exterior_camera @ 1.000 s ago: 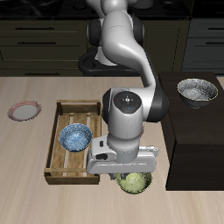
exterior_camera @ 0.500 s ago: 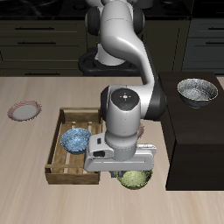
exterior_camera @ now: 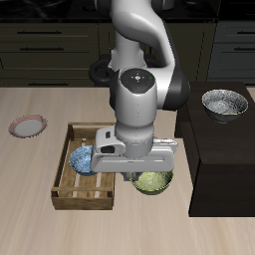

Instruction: Place the green bowl onto the plate that is next to the blue bowl

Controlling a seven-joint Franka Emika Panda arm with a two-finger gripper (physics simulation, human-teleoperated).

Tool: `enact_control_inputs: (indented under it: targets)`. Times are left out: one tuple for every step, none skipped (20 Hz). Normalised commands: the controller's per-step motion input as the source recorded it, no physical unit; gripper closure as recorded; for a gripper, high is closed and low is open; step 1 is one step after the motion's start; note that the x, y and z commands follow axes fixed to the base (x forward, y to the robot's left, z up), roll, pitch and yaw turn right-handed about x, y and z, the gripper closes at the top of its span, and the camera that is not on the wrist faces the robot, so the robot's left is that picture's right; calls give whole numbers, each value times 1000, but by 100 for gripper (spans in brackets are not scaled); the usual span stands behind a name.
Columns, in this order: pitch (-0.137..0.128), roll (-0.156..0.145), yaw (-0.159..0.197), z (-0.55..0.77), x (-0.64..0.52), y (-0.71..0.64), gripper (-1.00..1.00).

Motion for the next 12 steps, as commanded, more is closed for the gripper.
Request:
enact_control_inputs:
  targets:
    - [-60,-4,-39,412,-161,-43,100]
    - [-82,22,60,432,-162,-43,100]
    - [-49,3,-52,336,-139,-91,100]
    - [-101,13,30,708,-309,-193,100]
    - [-117,-12,-29,737,-348,-333,100]
    - [-73,17,30,456,-176,-74,100]
    - [-20,-1,-65,365,-94,-176,100]
    - [-57,-67,43,352,-139,-233,100]
    - [-41,-9,-68,563,-233,-556,100]
    - [-63,-47,51,239,-95,-131,100]
    - [-15,13,-11,238,-99,-219,100]
    - [-17,-8,-41,180,-65,-136,100]
